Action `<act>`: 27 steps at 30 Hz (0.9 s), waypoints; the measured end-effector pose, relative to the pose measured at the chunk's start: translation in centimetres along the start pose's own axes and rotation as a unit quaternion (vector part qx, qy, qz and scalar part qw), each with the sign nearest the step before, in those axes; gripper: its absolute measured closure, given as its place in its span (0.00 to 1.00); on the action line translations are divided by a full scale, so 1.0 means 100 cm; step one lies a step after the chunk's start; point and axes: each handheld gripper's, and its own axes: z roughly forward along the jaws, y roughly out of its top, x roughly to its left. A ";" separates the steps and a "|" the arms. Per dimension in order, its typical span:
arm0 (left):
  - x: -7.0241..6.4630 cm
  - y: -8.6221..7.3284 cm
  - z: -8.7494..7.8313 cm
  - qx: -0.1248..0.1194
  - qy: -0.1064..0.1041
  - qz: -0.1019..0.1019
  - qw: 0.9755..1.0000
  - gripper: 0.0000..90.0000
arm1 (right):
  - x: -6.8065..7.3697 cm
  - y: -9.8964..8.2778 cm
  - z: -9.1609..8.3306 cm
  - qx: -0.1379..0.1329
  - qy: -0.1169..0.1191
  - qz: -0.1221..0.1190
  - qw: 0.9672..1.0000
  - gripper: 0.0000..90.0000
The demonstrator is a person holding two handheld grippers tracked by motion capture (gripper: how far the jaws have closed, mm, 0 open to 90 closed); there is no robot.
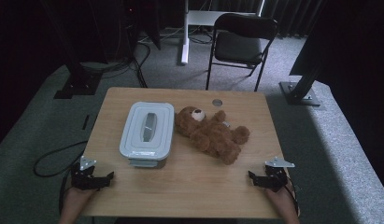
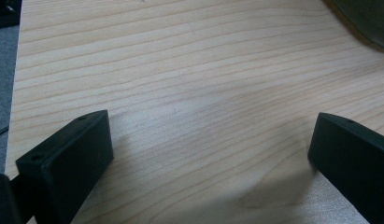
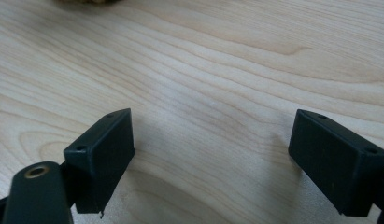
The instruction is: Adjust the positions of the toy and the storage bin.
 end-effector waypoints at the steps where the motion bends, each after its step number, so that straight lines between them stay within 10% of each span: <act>1: 0.000 0.000 0.000 0.000 0.000 0.000 1.000 0.01 | 0.000 0.000 0.000 0.000 0.001 -0.001 1.000 0.14; 27: 0.000 0.000 0.000 0.000 0.000 0.001 1.000 0.01 | -0.005 0.031 -0.018 -0.032 0.066 0.042 0.996 0.15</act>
